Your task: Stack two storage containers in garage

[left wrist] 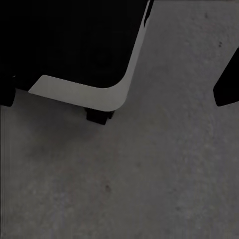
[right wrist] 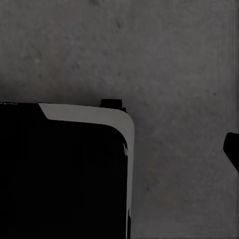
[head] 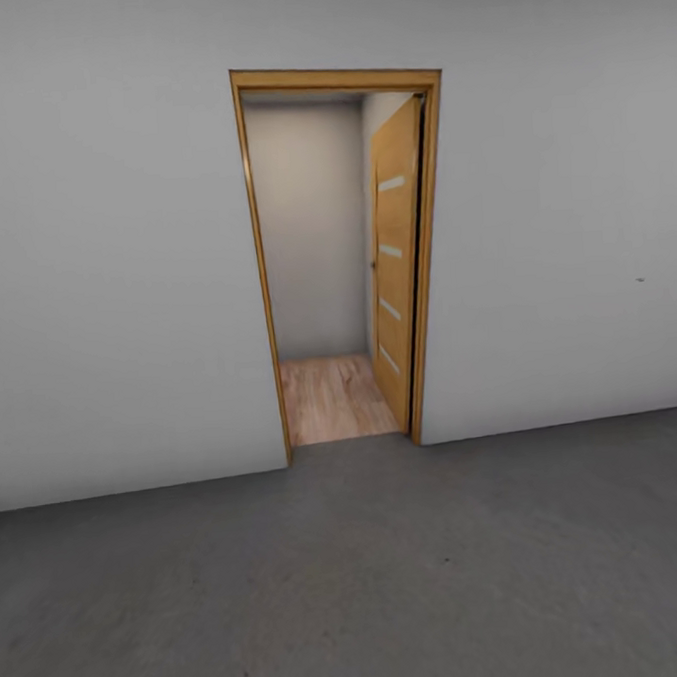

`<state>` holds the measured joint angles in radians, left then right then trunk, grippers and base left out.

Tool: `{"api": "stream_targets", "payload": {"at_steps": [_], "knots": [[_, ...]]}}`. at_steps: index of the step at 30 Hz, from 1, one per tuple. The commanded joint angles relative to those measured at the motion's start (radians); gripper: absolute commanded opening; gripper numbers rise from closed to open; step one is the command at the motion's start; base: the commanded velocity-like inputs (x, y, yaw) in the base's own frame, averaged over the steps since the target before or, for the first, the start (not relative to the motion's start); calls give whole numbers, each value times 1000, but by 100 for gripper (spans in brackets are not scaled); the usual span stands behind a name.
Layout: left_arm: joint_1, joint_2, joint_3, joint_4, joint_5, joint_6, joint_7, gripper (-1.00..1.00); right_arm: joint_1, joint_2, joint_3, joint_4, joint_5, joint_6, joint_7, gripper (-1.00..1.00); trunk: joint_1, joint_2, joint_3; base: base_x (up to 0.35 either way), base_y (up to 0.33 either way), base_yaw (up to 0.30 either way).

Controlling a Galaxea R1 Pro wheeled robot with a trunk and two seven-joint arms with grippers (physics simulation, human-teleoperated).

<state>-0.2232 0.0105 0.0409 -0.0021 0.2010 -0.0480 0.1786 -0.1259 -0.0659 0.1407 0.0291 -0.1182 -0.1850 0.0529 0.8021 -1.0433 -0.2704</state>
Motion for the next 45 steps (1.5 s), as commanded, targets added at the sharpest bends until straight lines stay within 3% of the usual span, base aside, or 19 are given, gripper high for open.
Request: {"api": "stream_targets", "payload": {"at_steps": [1,45], "knots": [[-1,0,4,1,5,-4,1,100,-1,0,7,3,-11,-6,5,100,1,-1,-1,310,-134,0],[-1,-4,3,1,3,-3,1,100,-1,-3,11,2,-9,-5,2,100,1,-1,-1,314,-95,0]]}}
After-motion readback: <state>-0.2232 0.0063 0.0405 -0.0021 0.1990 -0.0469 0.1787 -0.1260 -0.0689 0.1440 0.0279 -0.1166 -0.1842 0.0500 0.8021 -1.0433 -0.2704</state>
